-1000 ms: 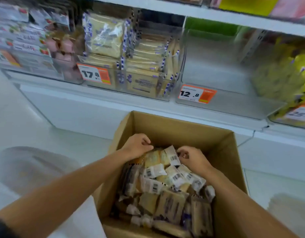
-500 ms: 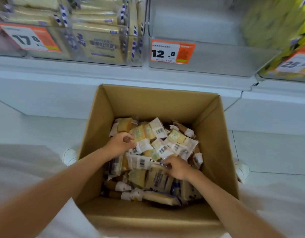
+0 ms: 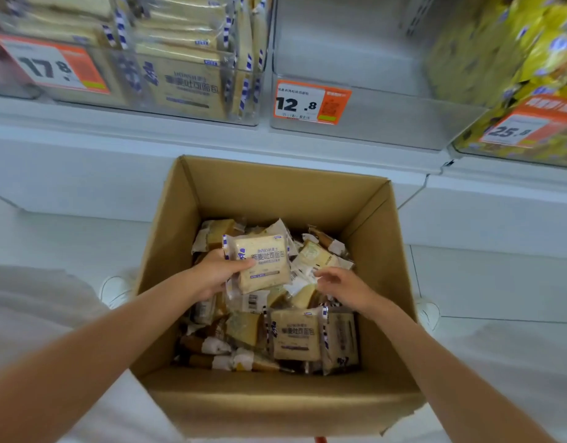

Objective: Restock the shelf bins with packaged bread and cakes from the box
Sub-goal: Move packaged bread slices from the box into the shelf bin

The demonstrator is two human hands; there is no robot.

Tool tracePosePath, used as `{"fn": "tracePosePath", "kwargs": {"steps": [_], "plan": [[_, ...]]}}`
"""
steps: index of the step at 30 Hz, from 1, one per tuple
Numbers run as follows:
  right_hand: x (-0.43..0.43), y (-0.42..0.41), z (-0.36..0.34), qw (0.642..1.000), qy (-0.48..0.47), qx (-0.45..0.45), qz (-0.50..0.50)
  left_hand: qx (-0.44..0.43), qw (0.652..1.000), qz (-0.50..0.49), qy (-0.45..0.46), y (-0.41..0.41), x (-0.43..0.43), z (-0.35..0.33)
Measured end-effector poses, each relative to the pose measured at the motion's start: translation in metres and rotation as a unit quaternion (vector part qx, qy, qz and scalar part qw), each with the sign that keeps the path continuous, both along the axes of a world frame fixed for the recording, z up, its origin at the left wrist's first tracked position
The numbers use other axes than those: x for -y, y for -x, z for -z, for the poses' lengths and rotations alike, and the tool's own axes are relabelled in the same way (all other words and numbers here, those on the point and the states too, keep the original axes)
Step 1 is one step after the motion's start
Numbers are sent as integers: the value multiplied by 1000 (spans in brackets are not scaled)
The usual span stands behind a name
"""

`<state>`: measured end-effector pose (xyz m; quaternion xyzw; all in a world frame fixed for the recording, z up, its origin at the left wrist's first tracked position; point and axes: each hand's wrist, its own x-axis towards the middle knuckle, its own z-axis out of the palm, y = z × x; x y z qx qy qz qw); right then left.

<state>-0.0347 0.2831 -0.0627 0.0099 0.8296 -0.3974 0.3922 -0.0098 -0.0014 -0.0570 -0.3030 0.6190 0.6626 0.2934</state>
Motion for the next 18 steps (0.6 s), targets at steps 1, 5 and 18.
{"fn": "tracePosePath", "kwargs": {"steps": [1,5,18], "plan": [[-9,-5,8,999,-33,8,-28,4,1000,-3,9,0,3,3],[-5,-22,34,990,-95,42,-90,20,999,-26,13,-2,11,10],[44,23,-9,965,210,6,157,-36,996,-25,81,-4,10,4]]}}
